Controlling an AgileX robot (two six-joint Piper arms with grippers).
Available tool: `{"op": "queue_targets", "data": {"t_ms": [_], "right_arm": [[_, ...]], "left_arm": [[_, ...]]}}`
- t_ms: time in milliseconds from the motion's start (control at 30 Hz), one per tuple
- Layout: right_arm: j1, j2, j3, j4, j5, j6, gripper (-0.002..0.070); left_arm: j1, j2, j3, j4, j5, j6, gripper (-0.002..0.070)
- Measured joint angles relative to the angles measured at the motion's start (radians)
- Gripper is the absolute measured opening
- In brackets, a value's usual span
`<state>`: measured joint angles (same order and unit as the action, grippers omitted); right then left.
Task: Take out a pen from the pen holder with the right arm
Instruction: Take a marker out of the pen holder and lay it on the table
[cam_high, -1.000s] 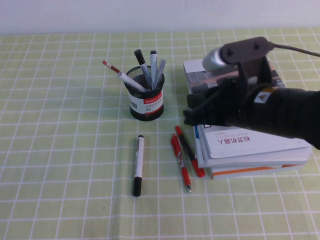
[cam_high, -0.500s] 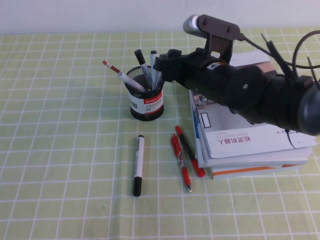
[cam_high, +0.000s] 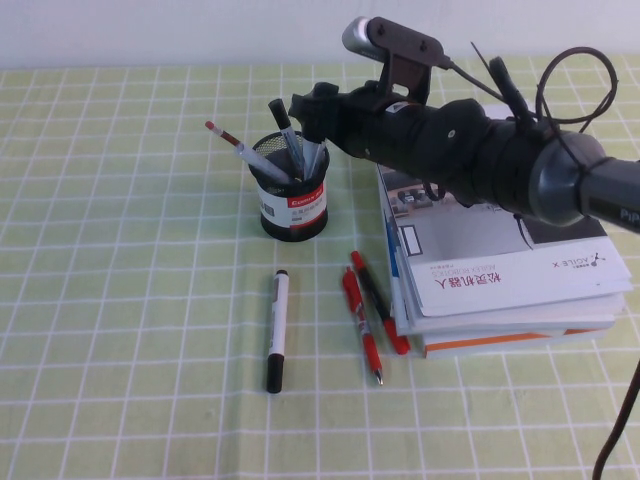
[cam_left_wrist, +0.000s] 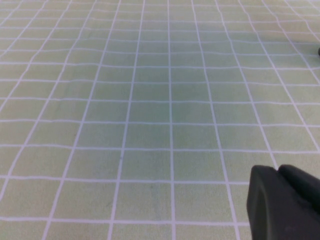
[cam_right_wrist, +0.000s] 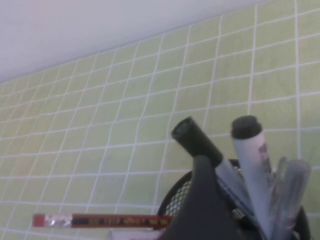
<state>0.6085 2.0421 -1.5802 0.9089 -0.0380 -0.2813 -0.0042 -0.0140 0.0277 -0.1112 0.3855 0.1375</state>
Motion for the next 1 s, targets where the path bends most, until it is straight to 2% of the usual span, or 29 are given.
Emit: {"op": "queue_targets", "data": {"t_ms": [367,633,1000], "right_arm": [[-0.039,0.015,-0.008,0.044,0.038,0.000,0.0425],[-0.039,0.050,-0.008,0.044,0.061,-0.023,0.0363],[-0.039,0.056,-0.008,0.049,0.061,-0.027,0.0347]], "left_arm": [[0.000,0.000,0.000,0.000,0.000,0.000,-0.0005],[0.000,0.000,0.000,0.000,0.000,0.000,-0.0005],[0.000,0.000,0.000,0.000,0.000,0.000,-0.0005]]}}
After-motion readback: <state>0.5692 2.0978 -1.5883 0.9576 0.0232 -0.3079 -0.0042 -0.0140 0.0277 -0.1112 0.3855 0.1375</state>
